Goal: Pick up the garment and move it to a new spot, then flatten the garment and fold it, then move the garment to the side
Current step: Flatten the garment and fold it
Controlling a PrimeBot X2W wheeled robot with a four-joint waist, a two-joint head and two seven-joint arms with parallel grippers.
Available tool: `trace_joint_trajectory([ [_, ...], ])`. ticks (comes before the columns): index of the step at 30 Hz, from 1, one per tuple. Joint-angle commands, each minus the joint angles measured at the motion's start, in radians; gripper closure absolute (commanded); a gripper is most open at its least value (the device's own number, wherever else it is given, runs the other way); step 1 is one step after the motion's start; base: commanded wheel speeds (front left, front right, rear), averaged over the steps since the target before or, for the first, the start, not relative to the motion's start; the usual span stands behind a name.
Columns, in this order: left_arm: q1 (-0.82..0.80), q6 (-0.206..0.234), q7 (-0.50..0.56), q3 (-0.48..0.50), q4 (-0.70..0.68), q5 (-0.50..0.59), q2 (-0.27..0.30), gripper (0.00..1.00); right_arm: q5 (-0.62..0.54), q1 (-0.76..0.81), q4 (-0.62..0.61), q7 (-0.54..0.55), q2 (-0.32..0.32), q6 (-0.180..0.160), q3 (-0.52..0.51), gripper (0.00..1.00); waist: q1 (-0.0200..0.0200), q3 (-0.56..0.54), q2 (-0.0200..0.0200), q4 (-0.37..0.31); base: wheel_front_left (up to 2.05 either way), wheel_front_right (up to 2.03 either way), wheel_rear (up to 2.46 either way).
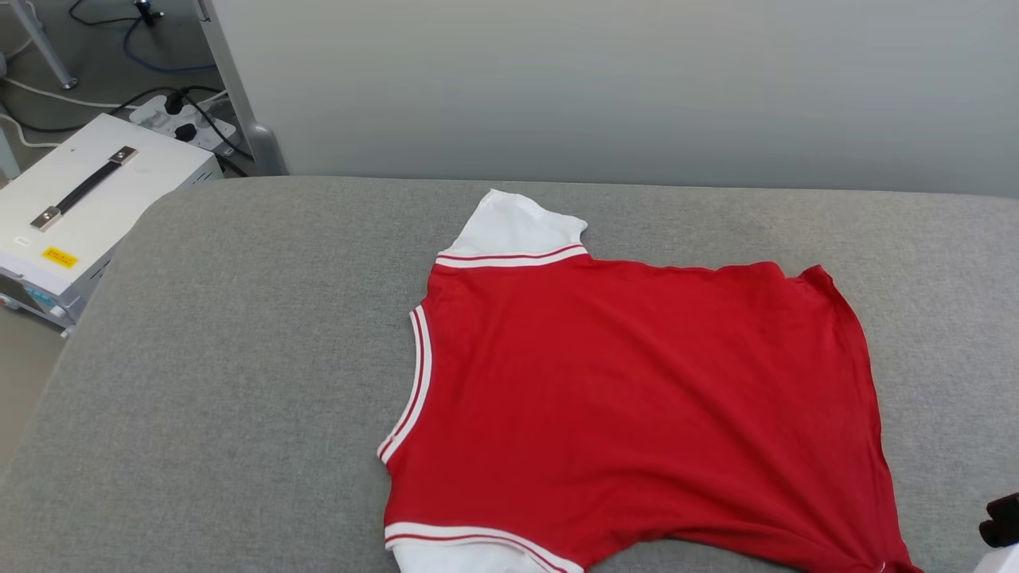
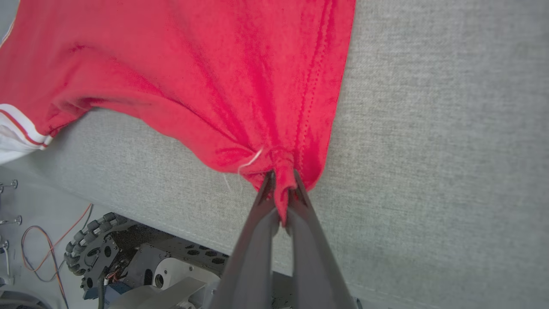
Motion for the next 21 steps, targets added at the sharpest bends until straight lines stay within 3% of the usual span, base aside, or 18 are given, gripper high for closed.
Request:
trace_joint_trajectory([
  [1, 0.021, 0.008, 0.001, 0.0, -0.008, -0.011, 0.012, 1.0, 0.001, 0.025, -0.015, 0.013, -0.007, -0.008, -0.016, 1.0, 0.0001, 0.002, 0.0103, -0.004, 0.0, 0.0, 0.0],
  [9, -0.076, 0.039, -0.064, 0.087, -0.021, 0.013, 0.014, 1.0, -0.046, 0.037, -0.134, -0.013, 0.009, -0.008, -0.146, 1.0, 0.0001, 0.035, 0.0103, -0.01, 0.0, 0.0, 0.0],
  [21, -0.322, -0.002, -0.095, 0.136, 0.097, 0.041, -0.037, 1.0, -0.138, -0.069, -0.174, 0.023, 0.076, -0.008, -0.261, 1.0, 0.0001, 0.137, 0.0103, -0.025, 0.0, 0.0, 0.0],
])
